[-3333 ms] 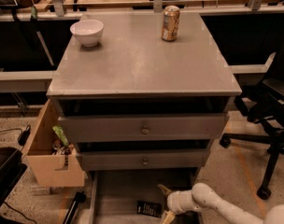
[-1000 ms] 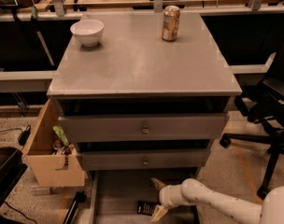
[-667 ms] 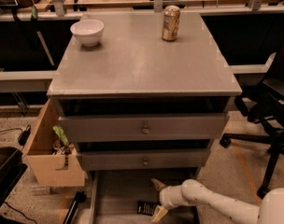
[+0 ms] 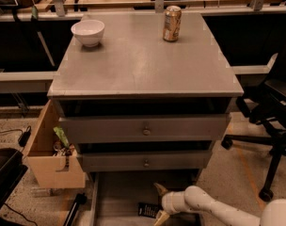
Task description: Pick rxbar chocolate from bottom drawer and place on counter
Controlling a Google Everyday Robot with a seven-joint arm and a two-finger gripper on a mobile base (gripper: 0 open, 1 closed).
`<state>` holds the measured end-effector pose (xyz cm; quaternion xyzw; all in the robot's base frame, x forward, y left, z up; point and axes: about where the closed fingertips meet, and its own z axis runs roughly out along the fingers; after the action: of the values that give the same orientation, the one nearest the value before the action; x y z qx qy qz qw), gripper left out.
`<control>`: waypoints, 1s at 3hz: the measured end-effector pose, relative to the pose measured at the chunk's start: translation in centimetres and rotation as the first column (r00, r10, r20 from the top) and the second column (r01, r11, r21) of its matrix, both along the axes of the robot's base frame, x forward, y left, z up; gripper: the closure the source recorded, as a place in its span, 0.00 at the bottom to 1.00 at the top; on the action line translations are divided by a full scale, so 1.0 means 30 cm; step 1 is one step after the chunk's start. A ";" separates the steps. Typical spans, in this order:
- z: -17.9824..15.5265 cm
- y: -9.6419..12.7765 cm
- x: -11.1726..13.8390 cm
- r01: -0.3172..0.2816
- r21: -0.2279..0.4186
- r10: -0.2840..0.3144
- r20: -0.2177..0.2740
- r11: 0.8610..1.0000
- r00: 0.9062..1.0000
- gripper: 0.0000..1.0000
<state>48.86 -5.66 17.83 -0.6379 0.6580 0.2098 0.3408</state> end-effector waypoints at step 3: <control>-0.126 0.022 -0.014 0.080 0.053 -0.080 -0.011 0.995 0.997 0.00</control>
Offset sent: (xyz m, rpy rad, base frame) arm -0.0029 -0.0020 -0.0410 0.0559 -0.0007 -0.1126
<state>48.44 -5.02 14.04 -0.6007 0.6787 0.2162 0.3630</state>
